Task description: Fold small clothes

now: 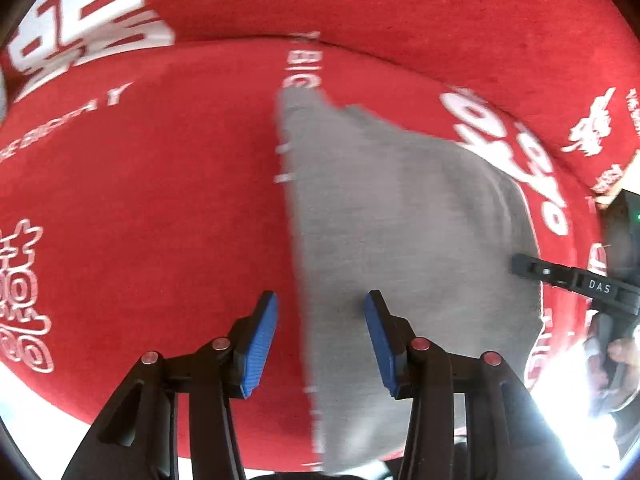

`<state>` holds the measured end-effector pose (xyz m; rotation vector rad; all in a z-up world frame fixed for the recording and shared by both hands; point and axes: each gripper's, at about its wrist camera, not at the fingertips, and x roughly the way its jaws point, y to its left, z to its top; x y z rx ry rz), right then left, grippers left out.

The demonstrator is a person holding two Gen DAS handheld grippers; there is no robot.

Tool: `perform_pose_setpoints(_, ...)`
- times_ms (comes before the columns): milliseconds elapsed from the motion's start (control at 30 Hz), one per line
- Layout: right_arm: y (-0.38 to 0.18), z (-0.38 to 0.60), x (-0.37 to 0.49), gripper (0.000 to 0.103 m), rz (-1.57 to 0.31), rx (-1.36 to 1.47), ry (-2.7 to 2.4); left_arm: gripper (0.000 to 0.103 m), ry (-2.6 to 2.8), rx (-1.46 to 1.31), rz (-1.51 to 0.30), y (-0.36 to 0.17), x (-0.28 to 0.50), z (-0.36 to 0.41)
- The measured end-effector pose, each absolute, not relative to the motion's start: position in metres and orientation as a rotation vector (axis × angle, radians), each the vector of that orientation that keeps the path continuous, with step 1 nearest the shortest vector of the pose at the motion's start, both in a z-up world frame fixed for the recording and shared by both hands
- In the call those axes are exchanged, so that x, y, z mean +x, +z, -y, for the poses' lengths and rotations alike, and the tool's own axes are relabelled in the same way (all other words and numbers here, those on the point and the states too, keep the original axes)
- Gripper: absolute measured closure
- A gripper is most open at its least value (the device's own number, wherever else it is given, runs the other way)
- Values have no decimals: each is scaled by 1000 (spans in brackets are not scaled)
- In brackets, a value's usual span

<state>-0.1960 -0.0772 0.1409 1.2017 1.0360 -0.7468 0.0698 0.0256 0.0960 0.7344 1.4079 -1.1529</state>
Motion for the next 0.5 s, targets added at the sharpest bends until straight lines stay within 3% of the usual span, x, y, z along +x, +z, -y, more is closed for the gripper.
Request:
perform_pose_setpoints(200,152,71,-225,76,-1045,1196,-863,56,-1078,739,-1388,103,84,-38)
perform_pose_setpoints(333,178,49,-223,89,-992,1177,-835,56,-1115,719,-1353,125,69,-37)
perform_pose_setpoints(500,196,20,-198,90,-985,1117,-800,56,-1151,775,-1320,122,31,-30)
